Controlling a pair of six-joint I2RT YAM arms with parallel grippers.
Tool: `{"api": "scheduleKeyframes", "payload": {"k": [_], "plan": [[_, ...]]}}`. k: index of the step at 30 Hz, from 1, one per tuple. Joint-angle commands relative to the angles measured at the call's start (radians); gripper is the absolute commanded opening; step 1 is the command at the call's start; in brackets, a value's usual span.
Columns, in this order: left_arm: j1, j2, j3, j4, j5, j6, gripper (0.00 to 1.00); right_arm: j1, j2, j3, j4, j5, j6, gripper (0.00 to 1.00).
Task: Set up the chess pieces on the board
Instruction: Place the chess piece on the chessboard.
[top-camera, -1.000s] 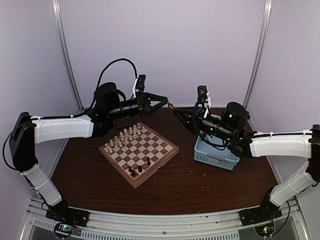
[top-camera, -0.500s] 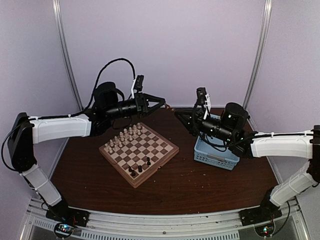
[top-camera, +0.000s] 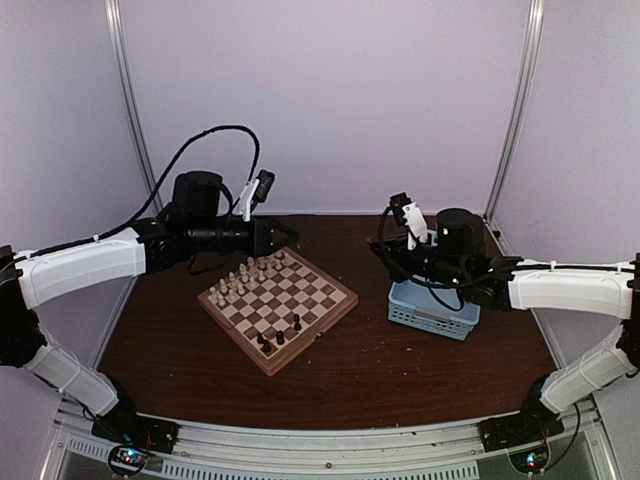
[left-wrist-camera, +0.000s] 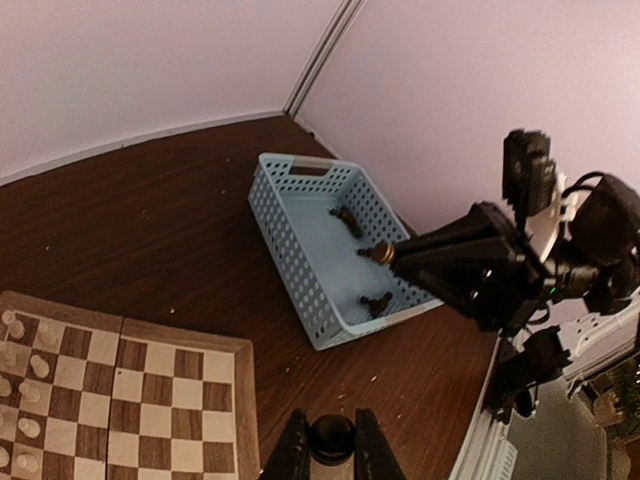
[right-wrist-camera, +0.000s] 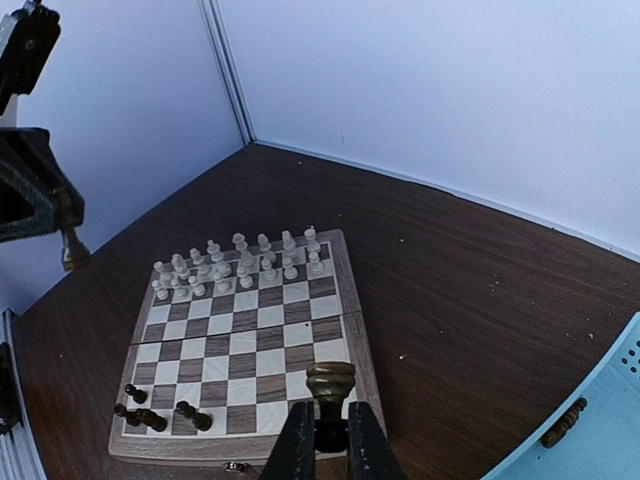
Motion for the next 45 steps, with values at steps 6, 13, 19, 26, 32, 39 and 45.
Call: {"api": "scheduleKeyframes", "payload": {"k": [6, 13, 19, 26, 32, 39, 45], "plan": [[-0.06, -0.017, -0.094, -0.201, -0.13, 0.247, 0.1, -0.022, 0.097, 0.06, -0.055, 0.079, -0.031, 0.0], [-0.104, 0.003, -0.141, -0.207, -0.188, 0.296, 0.1, -0.025, 0.105, -0.075, 0.122, 0.066, -0.023, 0.0], [-0.114, 0.033, -0.184, -0.151, -0.206, 0.28, 0.1, -0.025, 0.109, -0.096, 0.134, 0.063, -0.025, 0.0], [-0.115, 0.06, -0.231, -0.075, -0.208, 0.254, 0.1, -0.025, 0.114, -0.094, 0.133, 0.059, -0.023, 0.0], [-0.119, 0.086, -0.27, 0.001, -0.213, 0.237, 0.11, -0.025, 0.113, -0.094, 0.134, 0.058, -0.026, 0.0], [-0.122, 0.122, -0.27, 0.005, -0.235, 0.234, 0.12, -0.025, 0.122, -0.091, 0.136, 0.053, -0.028, 0.0], [-0.119, 0.122, -0.272, -0.002, -0.322, 0.203, 0.12, -0.025, 0.126, -0.09, 0.138, 0.047, -0.028, 0.0]]}}
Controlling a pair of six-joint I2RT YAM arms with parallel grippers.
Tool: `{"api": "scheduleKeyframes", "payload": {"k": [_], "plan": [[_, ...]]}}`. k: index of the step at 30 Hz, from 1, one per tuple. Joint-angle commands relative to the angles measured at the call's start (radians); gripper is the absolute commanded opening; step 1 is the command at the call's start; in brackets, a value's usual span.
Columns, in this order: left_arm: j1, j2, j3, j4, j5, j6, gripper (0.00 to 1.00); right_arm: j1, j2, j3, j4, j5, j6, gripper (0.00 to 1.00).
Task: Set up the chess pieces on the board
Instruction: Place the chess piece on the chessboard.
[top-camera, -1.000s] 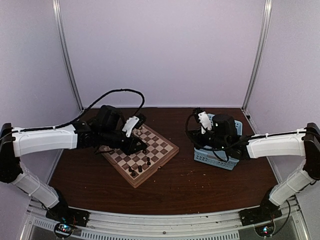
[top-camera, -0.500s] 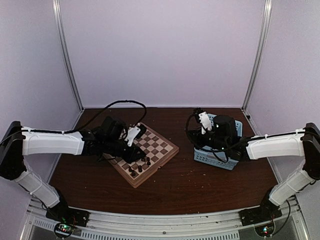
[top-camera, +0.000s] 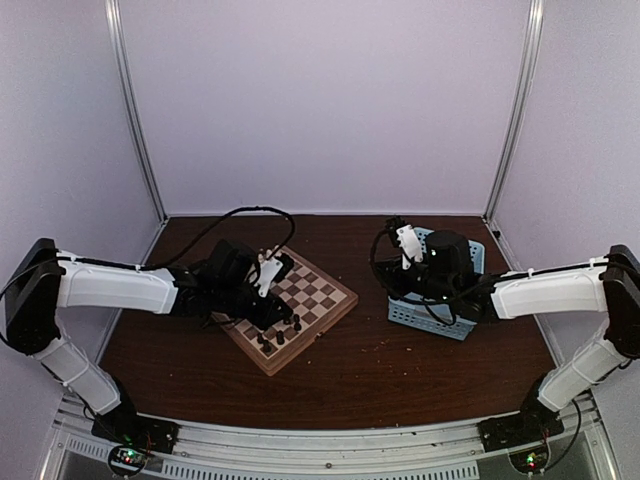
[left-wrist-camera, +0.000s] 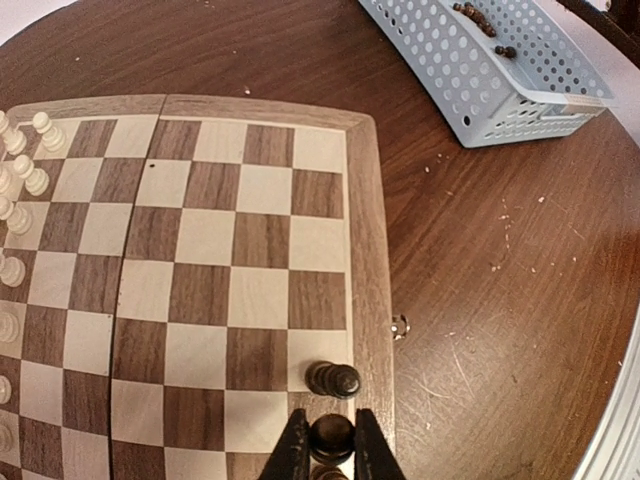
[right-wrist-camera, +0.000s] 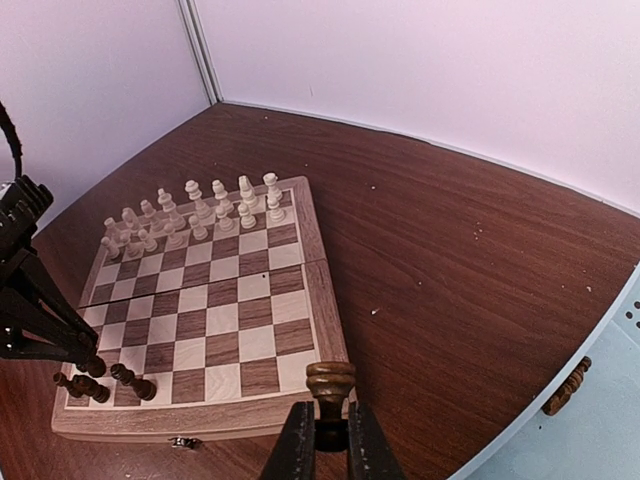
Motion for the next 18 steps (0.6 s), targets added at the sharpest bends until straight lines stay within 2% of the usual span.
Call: {"api": "scheduleKeyframes", "payload": {"k": [1, 18], "plan": [[-0.001, 0.001, -0.005, 0.042, -0.084, -0.03, 0.12, -0.006, 0.011, -0.002, 0.026, -0.006, -0.01, 0.0], [0.107, 0.129, 0.109, -0.038, -0.083, -0.032, 0.14, -0.006, 0.019, 0.008, 0.018, -0.019, -0.011, 0.0]]}}
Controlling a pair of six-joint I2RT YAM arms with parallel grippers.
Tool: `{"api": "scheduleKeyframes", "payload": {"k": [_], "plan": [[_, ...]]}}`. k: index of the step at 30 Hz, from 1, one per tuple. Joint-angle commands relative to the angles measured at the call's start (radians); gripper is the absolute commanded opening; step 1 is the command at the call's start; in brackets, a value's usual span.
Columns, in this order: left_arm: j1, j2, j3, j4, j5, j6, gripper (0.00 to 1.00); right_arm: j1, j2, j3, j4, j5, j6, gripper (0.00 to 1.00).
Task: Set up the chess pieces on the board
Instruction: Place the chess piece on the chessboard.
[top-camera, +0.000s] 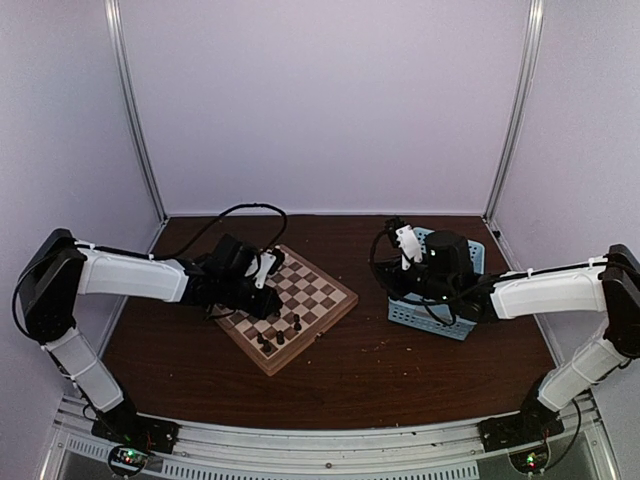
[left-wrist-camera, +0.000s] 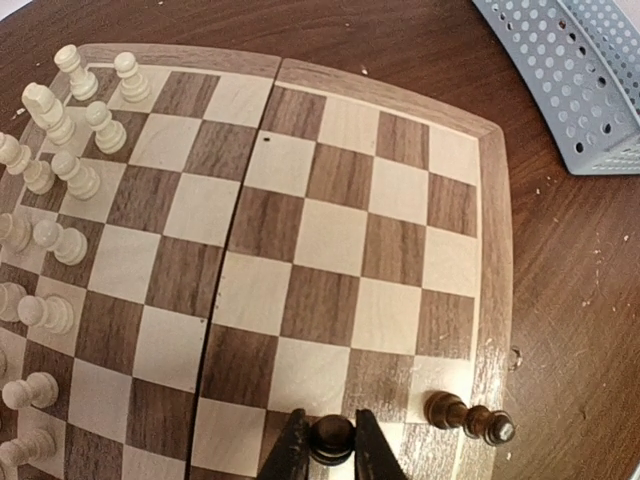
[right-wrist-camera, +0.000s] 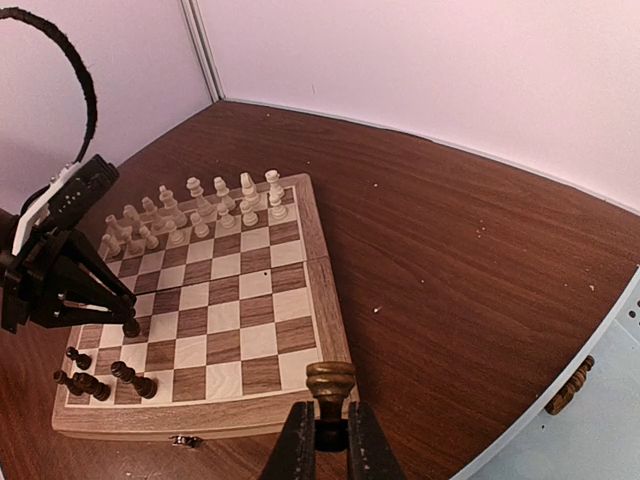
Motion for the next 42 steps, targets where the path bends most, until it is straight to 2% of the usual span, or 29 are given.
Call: {"api": "scheduleKeyframes", "payload": {"k": [1, 17, 22, 28, 33, 42], "plan": [[0.024, 0.036, 0.058, -0.005, -0.014, 0.002, 0.15, -0.006, 0.016, 0.007, 0.018, -0.012, -0.011, 0.0], [0.03, 0.09, 0.068, 0.117, -0.068, 0.052, 0.17, -0.006, 0.023, 0.016, 0.004, -0.013, -0.014, 0.0], [0.03, 0.054, 0.008, 0.175, -0.057, 0.051, 0.39, -0.006, 0.024, 0.018, 0.004, -0.011, -0.014, 0.0], [0.03, 0.037, 0.016, 0.129, -0.056, 0.044, 0.44, -0.006, 0.024, 0.019, 0.003, -0.017, -0.014, 0.0], [0.03, 0.0, 0.08, -0.013, -0.114, 0.026, 0.49, -0.006, 0.025, 0.019, 0.0, -0.015, -0.014, 0.0], [0.046, 0.055, 0.365, -0.461, -0.095, 0.033, 0.49, -0.006, 0.033, 0.03, -0.012, -0.019, -0.014, 0.0]]}}
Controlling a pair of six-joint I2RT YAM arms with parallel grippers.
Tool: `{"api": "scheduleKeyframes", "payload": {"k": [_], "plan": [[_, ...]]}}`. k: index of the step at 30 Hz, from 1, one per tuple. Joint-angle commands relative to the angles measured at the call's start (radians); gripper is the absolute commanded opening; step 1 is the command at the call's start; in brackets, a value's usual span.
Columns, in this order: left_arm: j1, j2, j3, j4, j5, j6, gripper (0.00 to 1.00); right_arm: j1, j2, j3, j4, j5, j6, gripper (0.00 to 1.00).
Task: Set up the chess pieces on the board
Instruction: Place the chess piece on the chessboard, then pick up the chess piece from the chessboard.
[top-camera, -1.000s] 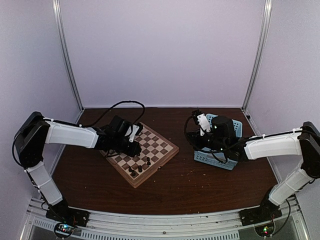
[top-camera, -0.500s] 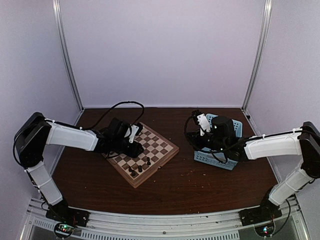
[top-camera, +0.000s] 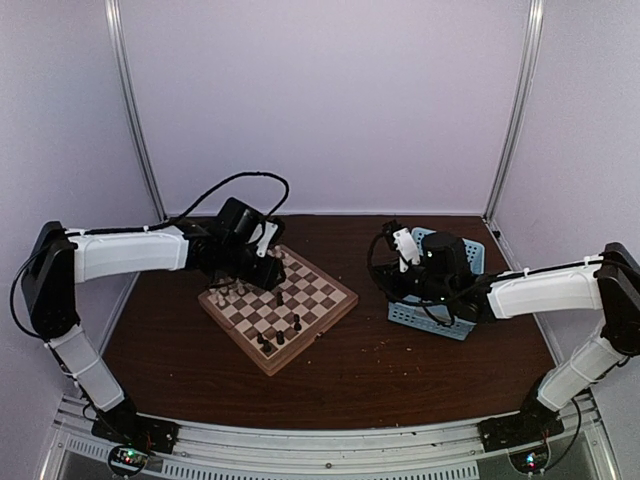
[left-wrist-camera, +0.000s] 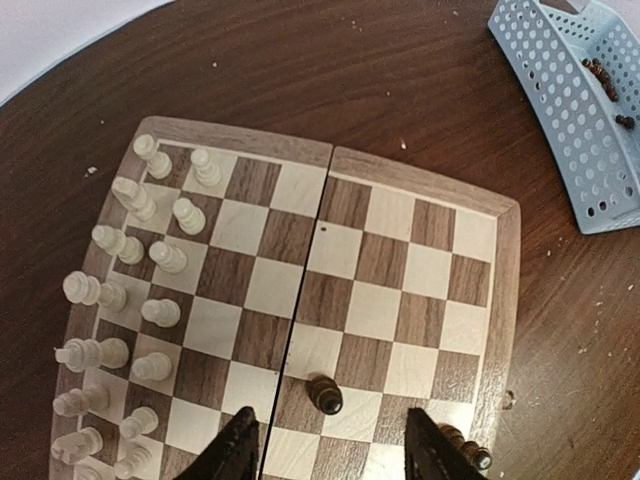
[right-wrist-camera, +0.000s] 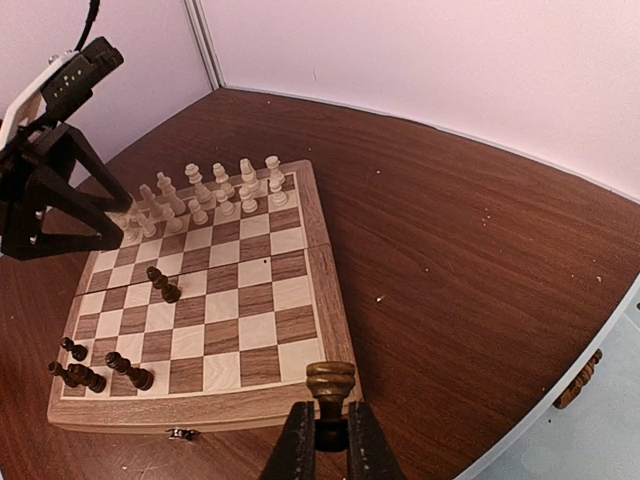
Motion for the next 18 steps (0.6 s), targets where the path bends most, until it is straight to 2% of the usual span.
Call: {"api": "scheduleKeyframes", "payload": {"k": [1, 8, 18], "plan": [[0.017, 0.031, 0.147, -0.265, 0.001, 0.001, 0.49, -0.006, 0.012, 0.026, -0.005, -0.011, -0.014, 0.0], [0.02, 0.129, 0.33, -0.472, 0.115, 0.017, 0.47, -0.006, 0.022, 0.034, -0.012, -0.018, -0.012, 0.0], [0.019, 0.216, 0.403, -0.491, 0.153, 0.019, 0.46, -0.006, 0.024, 0.037, -0.015, -0.017, -0.014, 0.0]]}}
